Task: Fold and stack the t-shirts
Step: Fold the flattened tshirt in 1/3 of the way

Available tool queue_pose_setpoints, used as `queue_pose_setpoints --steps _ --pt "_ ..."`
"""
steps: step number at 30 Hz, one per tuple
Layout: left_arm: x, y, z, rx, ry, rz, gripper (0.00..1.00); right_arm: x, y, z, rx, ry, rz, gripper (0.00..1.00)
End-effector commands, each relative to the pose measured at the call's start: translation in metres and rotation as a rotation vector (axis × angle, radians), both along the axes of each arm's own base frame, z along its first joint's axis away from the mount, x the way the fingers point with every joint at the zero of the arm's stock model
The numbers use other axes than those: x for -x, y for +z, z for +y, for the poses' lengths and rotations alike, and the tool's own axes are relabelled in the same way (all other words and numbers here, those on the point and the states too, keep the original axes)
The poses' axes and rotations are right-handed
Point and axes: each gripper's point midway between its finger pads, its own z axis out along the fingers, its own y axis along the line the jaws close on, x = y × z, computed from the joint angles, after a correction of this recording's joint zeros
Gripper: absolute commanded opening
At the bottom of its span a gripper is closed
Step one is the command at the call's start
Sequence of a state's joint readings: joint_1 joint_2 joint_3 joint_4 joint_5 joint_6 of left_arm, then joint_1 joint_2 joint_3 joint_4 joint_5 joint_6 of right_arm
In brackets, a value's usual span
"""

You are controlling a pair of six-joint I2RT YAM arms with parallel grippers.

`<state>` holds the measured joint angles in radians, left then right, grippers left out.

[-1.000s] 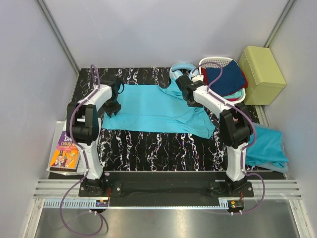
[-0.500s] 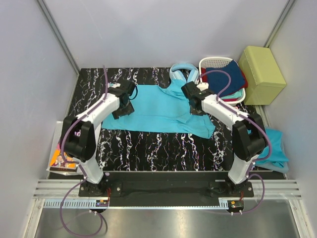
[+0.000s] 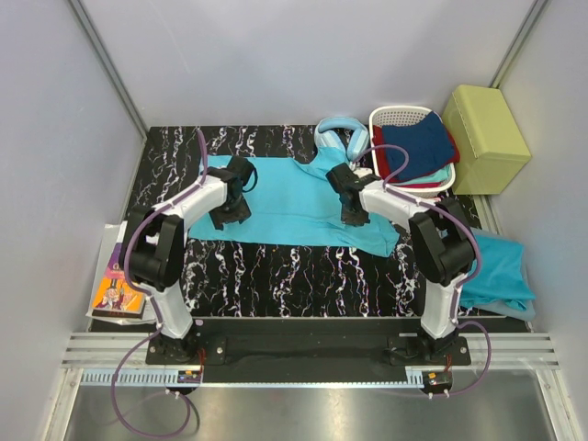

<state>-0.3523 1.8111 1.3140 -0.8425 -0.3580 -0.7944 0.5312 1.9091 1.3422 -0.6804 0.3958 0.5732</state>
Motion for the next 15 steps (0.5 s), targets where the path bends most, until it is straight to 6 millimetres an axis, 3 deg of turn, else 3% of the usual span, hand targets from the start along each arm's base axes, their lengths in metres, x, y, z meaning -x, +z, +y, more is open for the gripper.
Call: queue_pose_setpoints --steps 1,9,15 --pt "-0.008 -0.001 -0.003 0.014 0.007 -0.019 0.59 -0.023 0.001 0.024 -0.059 0.02 -0.036 0.09" --pt "-0.002 -0.009 -0.001 0.008 0.006 0.007 0.59 -0.04 -0.005 0.037 -0.075 0.031 -0.039 0.09" --pt "0.002 -0.014 -0.001 0.007 0.009 0.02 0.59 -0.056 0.009 0.046 -0.085 0.035 -0.087 0.09"
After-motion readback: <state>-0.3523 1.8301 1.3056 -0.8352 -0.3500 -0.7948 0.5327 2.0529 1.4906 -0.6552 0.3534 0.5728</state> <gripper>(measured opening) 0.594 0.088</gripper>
